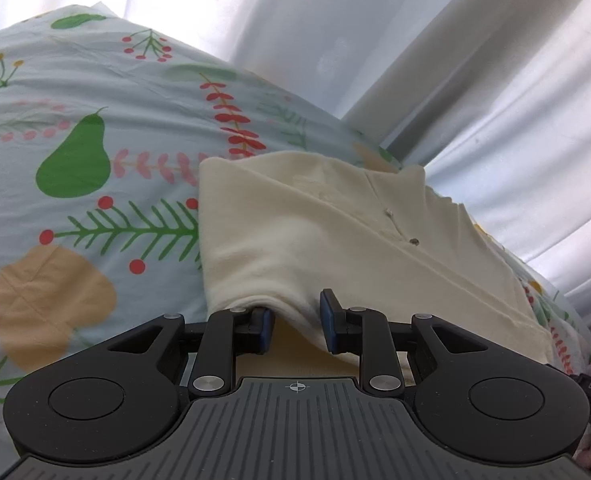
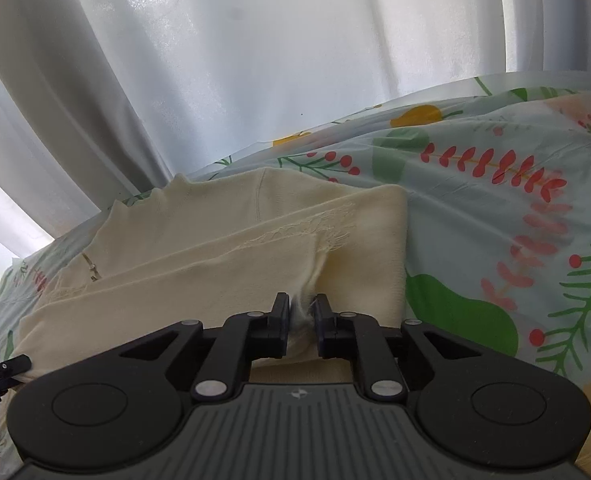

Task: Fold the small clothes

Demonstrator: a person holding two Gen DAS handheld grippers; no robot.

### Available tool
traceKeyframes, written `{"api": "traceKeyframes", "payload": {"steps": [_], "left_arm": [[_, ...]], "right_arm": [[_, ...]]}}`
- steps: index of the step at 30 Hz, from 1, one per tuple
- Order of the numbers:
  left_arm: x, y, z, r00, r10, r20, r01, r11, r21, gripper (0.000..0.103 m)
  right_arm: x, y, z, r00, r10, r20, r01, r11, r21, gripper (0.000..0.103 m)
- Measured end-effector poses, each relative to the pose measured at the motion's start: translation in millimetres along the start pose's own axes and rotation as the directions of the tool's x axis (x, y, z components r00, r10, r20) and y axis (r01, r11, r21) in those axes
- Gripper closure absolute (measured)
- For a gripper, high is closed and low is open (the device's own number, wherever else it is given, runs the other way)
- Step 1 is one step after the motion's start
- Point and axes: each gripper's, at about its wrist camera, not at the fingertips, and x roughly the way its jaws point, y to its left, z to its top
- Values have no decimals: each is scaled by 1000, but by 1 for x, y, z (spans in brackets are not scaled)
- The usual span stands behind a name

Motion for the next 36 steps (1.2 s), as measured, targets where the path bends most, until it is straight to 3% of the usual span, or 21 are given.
{"api": "traceKeyframes", "payload": {"steps": [2, 4, 6, 8, 10, 12, 15, 17, 19, 20, 23, 26, 28, 30, 32, 36], "left_arm": [[1, 1, 0, 1000, -7, -9, 7, 1000, -11, 76], [1, 1, 2, 1000, -6, -8, 6, 1000, -15, 76], [0, 0, 3, 1000, -2, 12, 2, 1000, -21, 76], [-2, -1, 3, 999, -18, 49, 19, 999, -35, 76], [-1, -1, 2, 996, -28, 87, 32, 999, -44, 75], [6, -1, -1, 998, -34, 58, 36, 998, -44, 72], [8, -3, -7, 1000, -16, -1, 16, 1000, -12, 72], [0, -8, -11, 1000, -3, -22, 4, 999, 45, 64], [-9, -14, -15, 998, -22, -52, 26, 996, 85, 63], [-12, -18, -17, 997, -47, -64, 53, 993, 101, 63], [-13, -32, -20, 992, -92, -90, 104, 984, 145, 60], [2, -42, -19, 995, -48, -91, 62, 985, 160, 63], [14, -41, -16, 994, -19, -110, 33, 991, 128, 66], [18, -40, -12, 995, -14, -103, 26, 993, 113, 68], [21, -41, -9, 996, -2, -93, 15, 991, 130, 68], [29, -43, -2, 997, 8, -79, 3, 991, 136, 70]], "right_arm": [[3, -1, 2, 999, 32, -7, -32, 999, 5, 73], [9, -1, 4, 999, 53, -11, -53, 998, 14, 74], [14, 7, 6, 999, 32, 3, -32, 999, -16, 98], [11, 19, 8, 999, 2, 44, 2, 995, -96, 97], [0, 27, 10, 989, -33, 142, 55, 987, -153, 97], [-6, 27, 13, 975, -78, 209, 111, 982, -150, 97], [7, 20, 11, 978, -148, 150, 173, 971, -167, 96], [9, 13, 8, 975, -201, 90, 212, 967, -141, 96], [-10, -1, 3, 981, -170, 90, 175, 983, -53, 92], [-20, -6, 2, 987, -134, 93, 135, 991, -4, 83], [-35, -11, -7, 997, 44, 65, -51, 992, 116, 67], [-25, -12, -15, 988, 154, 10, -152, 964, 217, 65], [-10, -9, -21, 984, 172, -35, -156, 949, 274, 66], [1, -8, -24, 984, 169, -52, -146, 942, 301, 74], [5, -9, -24, 987, 153, -40, -132, 938, 322, 95], [13, -9, -19, 992, 121, -34, -105, 945, 309, 97]]}}
